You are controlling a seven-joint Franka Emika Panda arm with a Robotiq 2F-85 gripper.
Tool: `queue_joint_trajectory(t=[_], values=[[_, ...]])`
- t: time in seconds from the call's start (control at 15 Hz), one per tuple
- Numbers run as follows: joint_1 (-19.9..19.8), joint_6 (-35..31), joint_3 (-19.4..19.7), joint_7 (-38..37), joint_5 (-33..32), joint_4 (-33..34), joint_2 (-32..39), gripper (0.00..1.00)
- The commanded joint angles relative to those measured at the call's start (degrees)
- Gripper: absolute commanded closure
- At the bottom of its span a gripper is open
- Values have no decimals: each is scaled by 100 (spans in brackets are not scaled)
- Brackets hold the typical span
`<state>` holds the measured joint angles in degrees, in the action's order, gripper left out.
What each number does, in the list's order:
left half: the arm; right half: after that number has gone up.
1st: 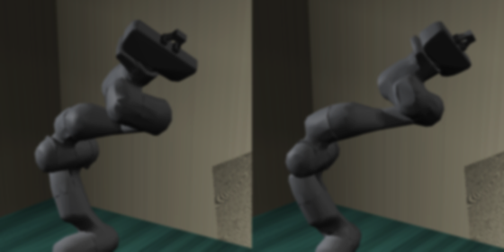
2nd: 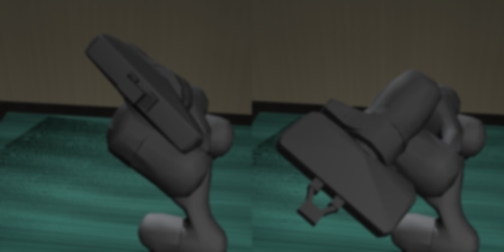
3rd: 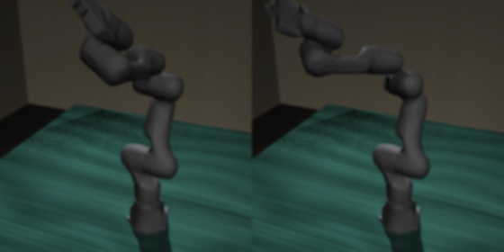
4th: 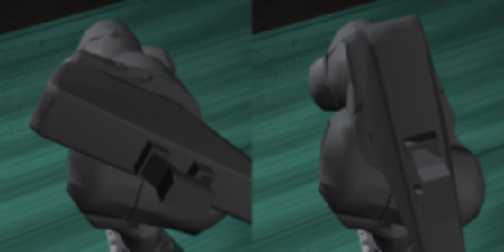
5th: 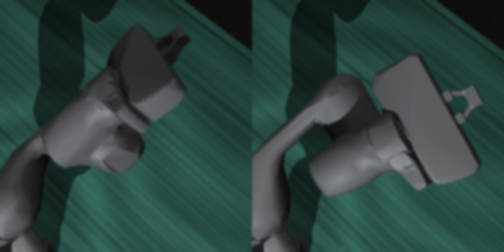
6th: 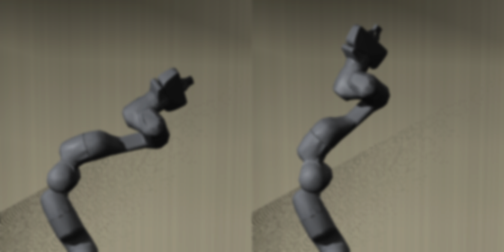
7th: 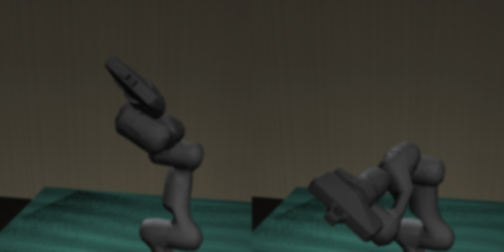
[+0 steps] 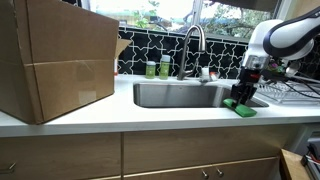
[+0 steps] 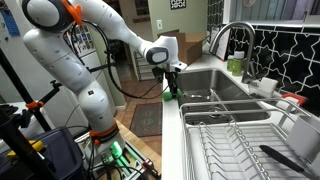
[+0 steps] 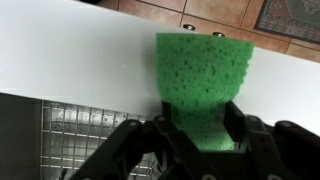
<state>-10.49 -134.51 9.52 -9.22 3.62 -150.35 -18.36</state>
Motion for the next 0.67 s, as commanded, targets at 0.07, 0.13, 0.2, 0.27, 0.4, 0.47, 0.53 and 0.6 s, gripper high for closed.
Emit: queue_joint_trajectory(t=[0.07,0.13,0.2,0.27,0.4,0.47,0.53,0.6], values=[[-64,219,135,235,200,-9,-278,50],[-93,254,155,224,192,-3,-342,50],[-114,271,176,227,190,0,-396,50],[-146,325,201,227,180,16,-464,51],[-222,440,244,206,159,70,-578,50],[-262,524,276,216,152,119,-638,51],[-296,608,311,231,158,184,-680,51],[-323,715,350,255,165,282,-700,51]])
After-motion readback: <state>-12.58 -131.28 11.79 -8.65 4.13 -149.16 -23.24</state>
